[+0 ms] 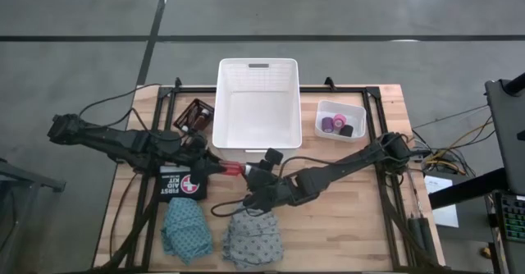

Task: Pick & Place Medicine items
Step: Put the red medicine bottle into the black bin

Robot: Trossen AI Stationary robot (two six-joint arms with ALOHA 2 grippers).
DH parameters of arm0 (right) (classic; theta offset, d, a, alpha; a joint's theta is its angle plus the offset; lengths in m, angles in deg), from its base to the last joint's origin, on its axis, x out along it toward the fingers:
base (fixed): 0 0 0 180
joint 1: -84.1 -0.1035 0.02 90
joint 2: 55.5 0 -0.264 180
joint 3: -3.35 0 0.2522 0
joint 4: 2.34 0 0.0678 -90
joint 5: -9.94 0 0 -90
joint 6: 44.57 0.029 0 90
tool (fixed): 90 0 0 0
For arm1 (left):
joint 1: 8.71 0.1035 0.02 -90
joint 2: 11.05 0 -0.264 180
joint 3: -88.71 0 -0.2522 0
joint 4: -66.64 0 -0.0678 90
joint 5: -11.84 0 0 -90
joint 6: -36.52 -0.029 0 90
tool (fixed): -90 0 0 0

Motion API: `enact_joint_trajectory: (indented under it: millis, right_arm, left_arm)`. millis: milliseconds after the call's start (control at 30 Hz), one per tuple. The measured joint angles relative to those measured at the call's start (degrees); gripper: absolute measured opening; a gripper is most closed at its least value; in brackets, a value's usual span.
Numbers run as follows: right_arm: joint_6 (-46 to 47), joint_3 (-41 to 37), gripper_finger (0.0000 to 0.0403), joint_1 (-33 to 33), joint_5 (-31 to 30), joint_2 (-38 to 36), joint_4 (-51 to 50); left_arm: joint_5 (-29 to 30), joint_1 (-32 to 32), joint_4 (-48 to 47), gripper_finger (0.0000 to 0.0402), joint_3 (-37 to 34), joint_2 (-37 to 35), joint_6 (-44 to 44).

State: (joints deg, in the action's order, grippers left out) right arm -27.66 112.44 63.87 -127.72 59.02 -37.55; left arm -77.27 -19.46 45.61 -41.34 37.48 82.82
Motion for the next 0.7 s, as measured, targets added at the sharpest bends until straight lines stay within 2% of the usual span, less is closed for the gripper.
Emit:
enact_joint_trajectory:
  millis: [267,700]
  right_arm:
    - [0.0,0.0,0.0185,0.0,-0.09,0.02,0.04]
    - [0.23,0.02,0.0264,0.02,-0.28,0.02,1.29]
  left_arm:
    - [0.02,0.0,-0.15,0.0147,0.0,0.0,0.02]
    - [0.22,0.0,-0.31,0.0147,0.0,0.0,0.04]
